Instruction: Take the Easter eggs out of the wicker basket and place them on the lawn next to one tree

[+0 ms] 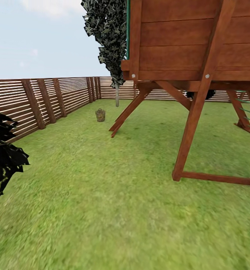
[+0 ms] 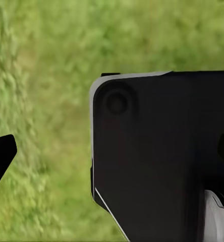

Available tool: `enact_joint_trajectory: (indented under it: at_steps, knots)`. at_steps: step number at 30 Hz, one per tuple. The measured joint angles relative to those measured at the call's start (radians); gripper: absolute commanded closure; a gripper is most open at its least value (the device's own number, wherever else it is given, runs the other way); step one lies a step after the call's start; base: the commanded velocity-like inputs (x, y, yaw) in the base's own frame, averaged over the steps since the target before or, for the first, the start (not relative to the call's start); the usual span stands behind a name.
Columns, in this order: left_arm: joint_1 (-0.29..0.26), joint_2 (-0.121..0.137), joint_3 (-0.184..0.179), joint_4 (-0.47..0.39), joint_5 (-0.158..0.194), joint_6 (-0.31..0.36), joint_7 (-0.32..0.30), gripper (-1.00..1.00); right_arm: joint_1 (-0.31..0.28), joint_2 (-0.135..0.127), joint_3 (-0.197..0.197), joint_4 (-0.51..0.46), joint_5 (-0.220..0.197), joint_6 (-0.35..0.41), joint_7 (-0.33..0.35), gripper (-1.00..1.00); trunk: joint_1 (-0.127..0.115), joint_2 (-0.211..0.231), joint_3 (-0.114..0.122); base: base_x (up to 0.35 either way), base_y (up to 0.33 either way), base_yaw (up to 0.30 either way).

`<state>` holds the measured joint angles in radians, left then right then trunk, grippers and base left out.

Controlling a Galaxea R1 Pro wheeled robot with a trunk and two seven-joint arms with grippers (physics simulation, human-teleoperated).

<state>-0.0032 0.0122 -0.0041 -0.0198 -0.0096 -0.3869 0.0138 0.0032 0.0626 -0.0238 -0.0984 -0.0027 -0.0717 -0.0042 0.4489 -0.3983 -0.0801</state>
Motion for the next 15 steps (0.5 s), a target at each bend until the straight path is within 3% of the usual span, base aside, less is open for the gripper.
enact_joint_trajectory:
  at_steps: [15]
  knots:
    - [0.000, 0.000, 0.000, 0.000, 0.000, 0.000, 0.000, -1.00, 0.000, 0.001, 0.000, 0.000, 0.000, 0.000, 0.000, -1.00, 0.000, 0.000, 0.000, 0.305, -0.169, 0.257]
